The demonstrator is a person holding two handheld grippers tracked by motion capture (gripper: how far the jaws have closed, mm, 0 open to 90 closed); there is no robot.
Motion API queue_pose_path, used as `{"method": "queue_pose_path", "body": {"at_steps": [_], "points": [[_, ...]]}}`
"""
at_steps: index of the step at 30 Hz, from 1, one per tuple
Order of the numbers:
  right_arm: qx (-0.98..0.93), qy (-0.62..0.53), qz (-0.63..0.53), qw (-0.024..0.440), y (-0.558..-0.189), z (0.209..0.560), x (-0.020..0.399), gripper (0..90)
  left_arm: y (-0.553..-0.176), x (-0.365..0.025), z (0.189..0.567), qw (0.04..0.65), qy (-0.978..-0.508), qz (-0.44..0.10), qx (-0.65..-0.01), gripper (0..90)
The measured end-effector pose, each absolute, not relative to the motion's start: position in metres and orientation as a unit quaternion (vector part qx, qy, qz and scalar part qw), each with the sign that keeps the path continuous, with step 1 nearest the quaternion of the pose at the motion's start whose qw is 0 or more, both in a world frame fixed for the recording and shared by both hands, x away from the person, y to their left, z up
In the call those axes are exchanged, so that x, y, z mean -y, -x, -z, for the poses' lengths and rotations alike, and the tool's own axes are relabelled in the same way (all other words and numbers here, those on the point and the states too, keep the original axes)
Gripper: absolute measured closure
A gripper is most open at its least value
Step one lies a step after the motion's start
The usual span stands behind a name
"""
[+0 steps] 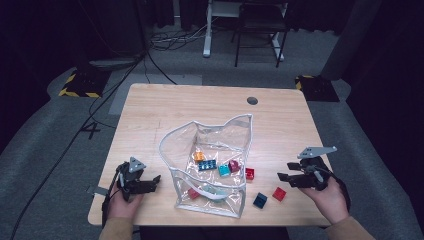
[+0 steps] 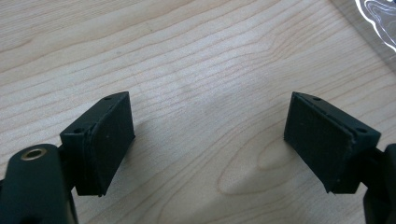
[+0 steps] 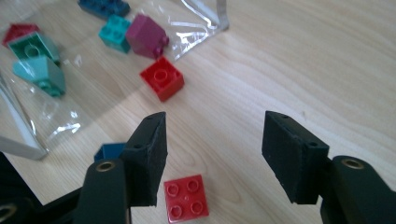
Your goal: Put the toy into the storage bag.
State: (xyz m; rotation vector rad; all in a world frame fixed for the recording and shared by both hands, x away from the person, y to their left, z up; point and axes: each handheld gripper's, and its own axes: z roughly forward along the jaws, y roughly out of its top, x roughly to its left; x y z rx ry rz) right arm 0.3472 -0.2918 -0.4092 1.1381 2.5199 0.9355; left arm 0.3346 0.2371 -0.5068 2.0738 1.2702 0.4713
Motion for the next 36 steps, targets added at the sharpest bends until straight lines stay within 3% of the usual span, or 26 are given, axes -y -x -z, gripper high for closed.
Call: {"method": "queue_pose_path", "body": {"at_steps": [23, 27, 36], "points": [[-0.882, -0.378, -0.269, 0.084, -0.33, 0.464, 0.283, 46.0, -0.335, -0.237, 0.507, 0.326, -0.792, -0.18, -0.485, 16.3], [-0.888, -0.373, -0.258, 0.082, -0.33, 0.47, 0.284, 56.1, -0.335, -0.237, 0.507, 0.326, -0.791, -0.18, -0.485, 16.3], [-0.883, -0.372, -0.271, 0.097, -0.329, 0.454, 0.284, 59.3, -0.335, -0.237, 0.507, 0.326, -0.791, -0.18, -0.485, 16.2]]}}
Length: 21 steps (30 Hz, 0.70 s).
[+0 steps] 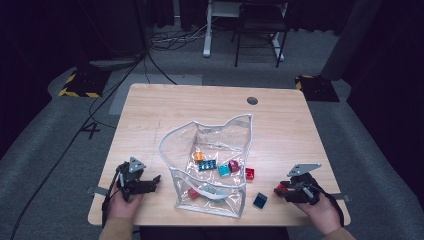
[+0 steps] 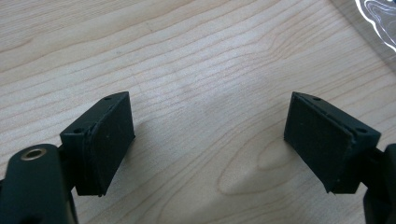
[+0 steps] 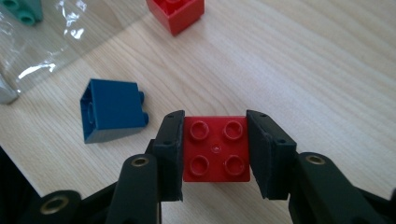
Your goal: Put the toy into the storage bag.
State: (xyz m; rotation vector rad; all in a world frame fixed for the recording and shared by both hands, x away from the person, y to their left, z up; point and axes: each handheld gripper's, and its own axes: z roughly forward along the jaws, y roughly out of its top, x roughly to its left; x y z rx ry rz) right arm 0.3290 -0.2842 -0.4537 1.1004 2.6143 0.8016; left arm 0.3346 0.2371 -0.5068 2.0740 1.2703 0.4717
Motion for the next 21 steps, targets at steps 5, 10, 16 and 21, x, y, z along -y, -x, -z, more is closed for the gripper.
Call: {"method": "queue_pose_path", "body": {"at_steps": [5, 10, 16, 21], "points": [[-0.879, -0.369, -0.284, 0.1, -0.329, 0.441, 0.284, 59.2, -0.335, -0.237, 0.507, 0.326, -0.792, -0.18, -0.485, 16.3], [-0.878, -0.363, -0.291, 0.108, -0.33, 0.43, 0.283, 59.2, -0.335, -0.237, 0.507, 0.326, -0.792, -0.18, -0.485, 16.3], [-0.875, -0.357, -0.307, 0.114, -0.332, 0.413, 0.283, 59.2, -0.335, -0.237, 0.507, 0.326, -0.791, -0.18, -0.485, 16.3], [-0.87, -0.355, -0.321, 0.118, -0.333, 0.403, 0.284, 59.2, -0.335, -0.237, 0.507, 0.326, -0.792, -0.18, -0.485, 16.3]]}}
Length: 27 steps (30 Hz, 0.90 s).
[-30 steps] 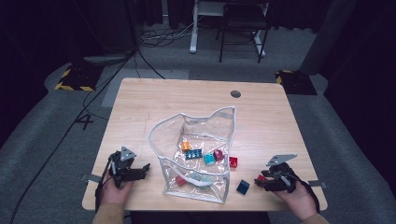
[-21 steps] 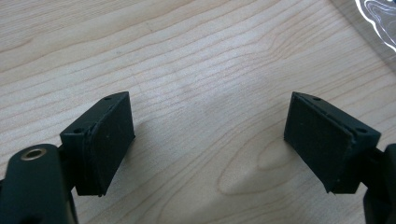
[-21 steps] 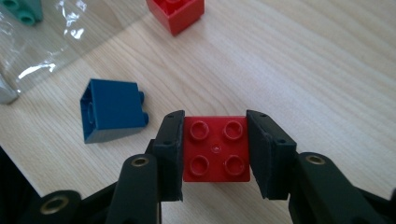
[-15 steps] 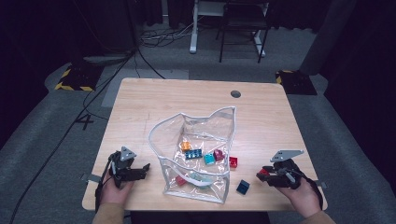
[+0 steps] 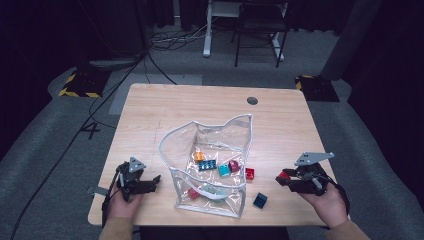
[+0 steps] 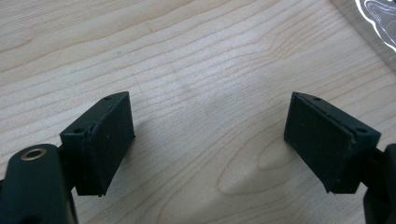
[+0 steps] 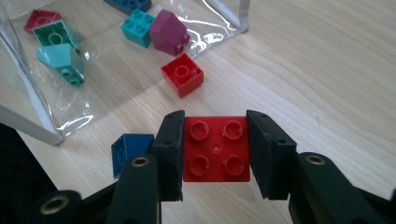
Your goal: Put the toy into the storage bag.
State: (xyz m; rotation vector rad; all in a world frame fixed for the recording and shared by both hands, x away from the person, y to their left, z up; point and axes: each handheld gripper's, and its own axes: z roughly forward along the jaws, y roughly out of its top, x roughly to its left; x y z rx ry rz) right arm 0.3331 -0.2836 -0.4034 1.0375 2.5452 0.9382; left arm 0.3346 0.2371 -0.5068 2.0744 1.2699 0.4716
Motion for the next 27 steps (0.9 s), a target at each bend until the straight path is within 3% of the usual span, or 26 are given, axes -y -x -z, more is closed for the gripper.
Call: {"method": "queue_pose_path", "body": {"at_steps": [27], "points": [[-0.849, -0.307, -0.415, 0.118, -0.328, 0.33, 0.268, 59.2, -0.335, -0.237, 0.507, 0.326, -0.792, -0.18, -0.485, 16.3]]}}
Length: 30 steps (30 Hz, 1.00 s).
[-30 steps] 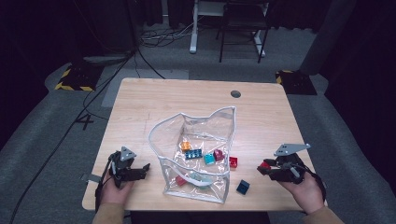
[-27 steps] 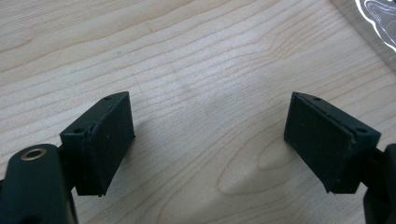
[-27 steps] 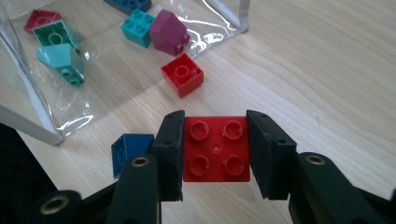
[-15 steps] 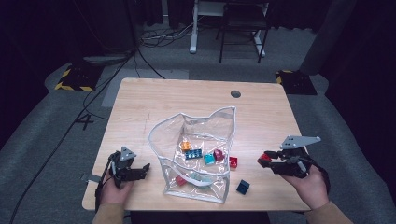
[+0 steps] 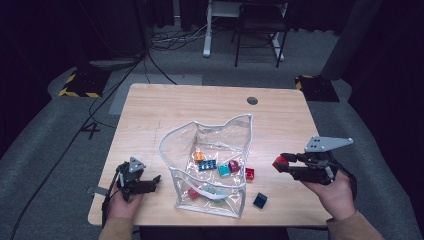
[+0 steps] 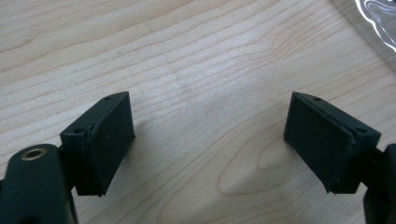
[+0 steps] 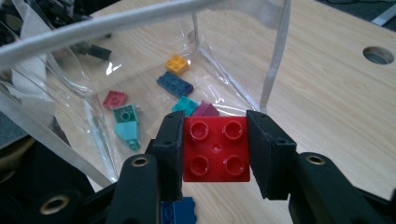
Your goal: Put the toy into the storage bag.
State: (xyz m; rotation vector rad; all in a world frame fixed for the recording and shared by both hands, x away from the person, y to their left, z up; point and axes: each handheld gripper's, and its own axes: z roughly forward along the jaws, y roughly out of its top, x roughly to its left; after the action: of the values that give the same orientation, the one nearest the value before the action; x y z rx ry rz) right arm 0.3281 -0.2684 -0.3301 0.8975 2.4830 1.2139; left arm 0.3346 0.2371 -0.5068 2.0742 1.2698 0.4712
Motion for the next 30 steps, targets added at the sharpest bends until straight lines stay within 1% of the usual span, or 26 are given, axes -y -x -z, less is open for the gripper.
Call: {"method": "queue_pose_path", "body": {"at_steps": [15, 21, 30], "points": [[-0.845, -0.283, -0.438, 0.117, -0.335, 0.3, 0.254, 59.3, -0.335, -0.237, 0.507, 0.326, -0.791, -0.18, -0.485, 16.3], [-0.849, -0.263, -0.445, 0.107, -0.34, 0.289, 0.239, 59.3, -0.334, -0.237, 0.507, 0.326, -0.792, -0.18, -0.485, 16.3], [-0.857, -0.241, -0.443, 0.107, -0.346, 0.28, 0.214, 59.2, -0.334, -0.237, 0.507, 0.325, -0.792, -0.18, -0.484, 16.3]]}}
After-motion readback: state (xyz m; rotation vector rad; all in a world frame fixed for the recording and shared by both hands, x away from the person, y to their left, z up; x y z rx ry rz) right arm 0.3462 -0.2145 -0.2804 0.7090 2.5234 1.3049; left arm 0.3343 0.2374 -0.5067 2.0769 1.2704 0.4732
